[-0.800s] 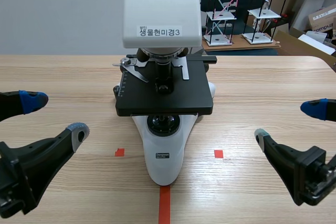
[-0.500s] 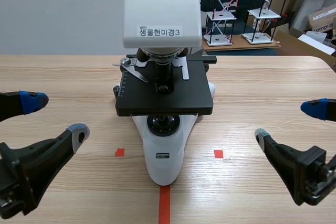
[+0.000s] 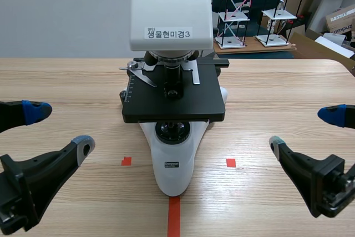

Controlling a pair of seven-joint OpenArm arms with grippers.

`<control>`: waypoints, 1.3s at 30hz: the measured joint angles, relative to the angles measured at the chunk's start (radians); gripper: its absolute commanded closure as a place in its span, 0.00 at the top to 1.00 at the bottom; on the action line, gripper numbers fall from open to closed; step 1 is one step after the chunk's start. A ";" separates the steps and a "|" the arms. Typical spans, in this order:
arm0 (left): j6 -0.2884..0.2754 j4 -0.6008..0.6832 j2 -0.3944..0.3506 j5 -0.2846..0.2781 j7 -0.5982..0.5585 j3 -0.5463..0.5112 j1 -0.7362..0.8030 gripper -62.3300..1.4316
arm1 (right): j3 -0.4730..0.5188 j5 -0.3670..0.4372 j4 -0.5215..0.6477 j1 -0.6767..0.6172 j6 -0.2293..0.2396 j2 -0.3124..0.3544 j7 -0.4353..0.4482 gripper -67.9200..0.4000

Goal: Point at the diaphragm

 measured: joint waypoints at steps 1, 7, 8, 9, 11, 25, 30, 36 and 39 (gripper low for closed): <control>0.000 0.000 0.000 0.000 0.000 0.000 0.000 0.87 | 0.000 0.000 0.000 0.000 0.000 0.000 0.000 0.85; -0.003 -0.012 0.000 0.000 -0.033 0.018 0.000 0.53 | 0.000 0.000 0.000 0.000 0.000 0.000 0.000 0.85; -0.007 -0.027 0.000 0.000 -0.068 0.029 0.000 0.47 | 0.000 0.000 0.000 0.000 0.000 0.000 0.000 0.85; -0.007 -0.048 0.000 0.000 -0.100 0.041 0.000 0.42 | 0.000 0.000 0.000 0.000 0.000 0.000 0.000 0.85; -0.007 -0.110 0.000 0.000 -0.167 0.070 -0.003 0.33 | 0.000 0.000 0.000 0.000 0.000 0.000 0.009 0.85; -0.004 -0.616 0.000 0.145 -0.603 0.452 -0.325 0.09 | 0.000 0.000 0.000 0.000 0.000 0.000 0.040 0.85; 0.027 -0.708 0.008 0.147 -0.714 0.564 -0.420 0.09 | 0.000 0.000 0.000 0.000 0.000 0.000 0.040 0.85; 0.080 -0.791 0.075 0.208 -0.788 0.654 -0.512 0.09 | 0.000 0.000 0.000 0.000 0.000 0.000 0.033 0.85; 0.083 -0.843 0.114 0.211 -0.819 0.680 -0.552 0.09 | 0.000 0.000 0.000 0.000 0.000 0.000 0.033 0.85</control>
